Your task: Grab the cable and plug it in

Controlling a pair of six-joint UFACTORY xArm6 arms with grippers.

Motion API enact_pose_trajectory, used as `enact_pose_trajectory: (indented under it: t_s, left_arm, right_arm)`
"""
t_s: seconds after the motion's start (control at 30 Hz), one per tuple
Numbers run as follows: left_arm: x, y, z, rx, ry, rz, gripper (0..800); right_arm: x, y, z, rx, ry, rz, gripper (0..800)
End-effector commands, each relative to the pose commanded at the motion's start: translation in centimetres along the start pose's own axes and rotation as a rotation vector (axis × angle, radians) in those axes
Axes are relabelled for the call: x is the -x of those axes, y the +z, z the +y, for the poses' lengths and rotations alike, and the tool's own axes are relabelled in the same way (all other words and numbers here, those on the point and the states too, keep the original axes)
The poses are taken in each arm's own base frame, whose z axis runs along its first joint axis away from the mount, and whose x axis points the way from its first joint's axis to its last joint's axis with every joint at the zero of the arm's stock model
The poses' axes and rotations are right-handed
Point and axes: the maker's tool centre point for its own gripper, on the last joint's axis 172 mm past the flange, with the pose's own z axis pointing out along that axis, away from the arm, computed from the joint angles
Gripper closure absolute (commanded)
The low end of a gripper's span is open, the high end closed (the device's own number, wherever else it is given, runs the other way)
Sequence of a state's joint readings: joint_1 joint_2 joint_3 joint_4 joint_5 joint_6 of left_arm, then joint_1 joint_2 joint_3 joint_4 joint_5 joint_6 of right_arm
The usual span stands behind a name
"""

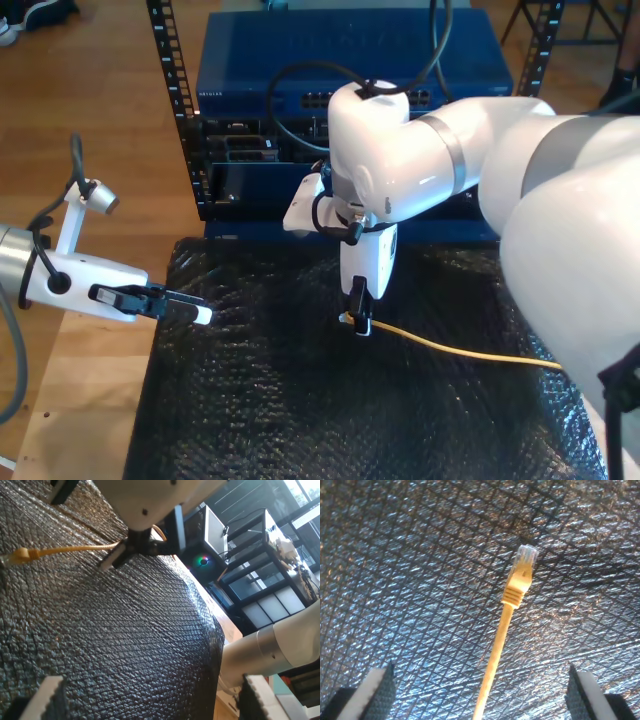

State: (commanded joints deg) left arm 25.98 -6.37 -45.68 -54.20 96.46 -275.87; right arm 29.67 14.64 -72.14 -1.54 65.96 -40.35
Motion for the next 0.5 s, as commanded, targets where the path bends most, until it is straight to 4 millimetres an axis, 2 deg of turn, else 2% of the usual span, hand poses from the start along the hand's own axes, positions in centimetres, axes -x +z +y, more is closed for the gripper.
enact_pose_trajectory:
  t_s: [0.2,0.33,0.5]
  left_arm:
    - [0.0,0.0,0.0,0.001,-0.001,0.000,7]
    - [0.1,0.1,-0.1,0.003,-0.004,0.000,7]
    - [0.2,0.1,-0.2,0.005,-0.009,0.000,7]
  right_arm:
    - [-1.4,0.5,0.2,-0.002,0.022,-0.006,26]
    - [-2.8,1.3,-0.6,-0.022,0.008,-0.042,28]
    - [-3.1,1.7,-0.4,-0.038,0.056,-0.066,44]
